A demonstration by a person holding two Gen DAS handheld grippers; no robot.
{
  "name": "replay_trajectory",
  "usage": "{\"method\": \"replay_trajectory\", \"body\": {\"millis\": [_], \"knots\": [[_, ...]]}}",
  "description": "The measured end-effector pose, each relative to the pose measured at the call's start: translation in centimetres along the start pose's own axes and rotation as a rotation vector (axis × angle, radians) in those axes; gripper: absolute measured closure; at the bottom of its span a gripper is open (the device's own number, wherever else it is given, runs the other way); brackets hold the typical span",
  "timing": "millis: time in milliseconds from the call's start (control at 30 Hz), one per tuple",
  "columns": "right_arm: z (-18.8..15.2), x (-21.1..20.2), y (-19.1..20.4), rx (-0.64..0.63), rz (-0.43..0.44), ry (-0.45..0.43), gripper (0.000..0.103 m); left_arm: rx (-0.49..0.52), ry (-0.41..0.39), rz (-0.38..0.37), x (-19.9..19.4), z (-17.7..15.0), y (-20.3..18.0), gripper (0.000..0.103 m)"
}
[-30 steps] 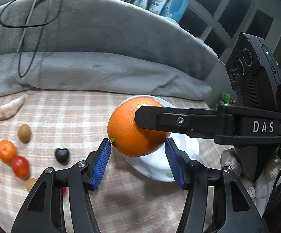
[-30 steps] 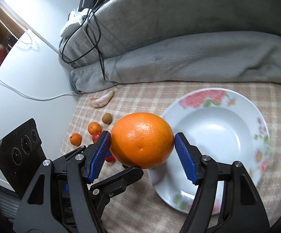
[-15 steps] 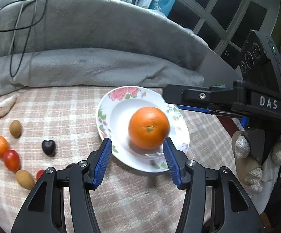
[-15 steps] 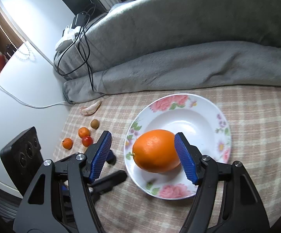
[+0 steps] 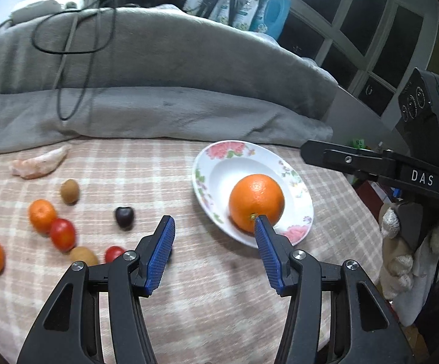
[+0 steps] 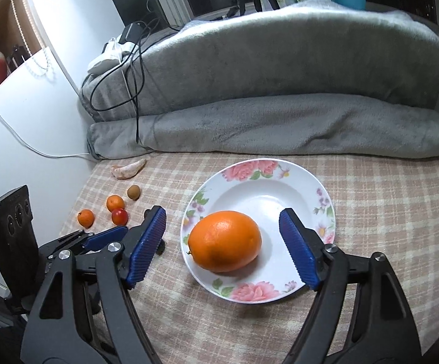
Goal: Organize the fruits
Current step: 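Move the right tool toward the red tomato while the left tool approaches a mandarin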
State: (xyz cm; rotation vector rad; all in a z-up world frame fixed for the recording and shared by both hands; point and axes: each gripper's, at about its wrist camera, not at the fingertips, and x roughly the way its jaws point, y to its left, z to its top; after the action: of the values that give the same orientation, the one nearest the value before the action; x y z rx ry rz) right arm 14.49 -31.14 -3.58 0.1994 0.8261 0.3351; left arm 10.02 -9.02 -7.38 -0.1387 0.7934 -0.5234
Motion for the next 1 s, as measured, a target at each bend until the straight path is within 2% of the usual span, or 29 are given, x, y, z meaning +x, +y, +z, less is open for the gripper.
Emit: {"method": "replay_trajectory", "body": {"millis": [67,167,533,800,867,1000], "knots": [[0.0,-0.2,0.5,-0.011,-0.008,-0.009,0.022,-0.003,-0.017,0.018,-0.7,-0.1,0.4,0.049],[-0.1,-0.4,1.3,-0.034,-0.027,-0.023,0.013,-0.002,-0.044,0.047,-2.0,-0.3,1.0,0.048],[0.2,0.6,5.3,-0.141,0.026,-0.023,0.013,-0.046,-0.104,0.206,-6.6,-2.0,6.1,0.045],[0.3,3.0,8.4,-0.202,0.103,0.020,0.015,-0.094,-0.095,0.332,-8.3,-4.1,10.6,0.045],[0.3,3.7,9.1,-0.214,0.115,0.036,0.019,-0.117,-0.086,0.344,-8.5,-4.4,11.7,0.045],[0.3,5.5,10.8,-0.237,0.137,0.074,0.020,-0.165,-0.068,0.373,-8.7,-5.1,14.1,0.045]]}}
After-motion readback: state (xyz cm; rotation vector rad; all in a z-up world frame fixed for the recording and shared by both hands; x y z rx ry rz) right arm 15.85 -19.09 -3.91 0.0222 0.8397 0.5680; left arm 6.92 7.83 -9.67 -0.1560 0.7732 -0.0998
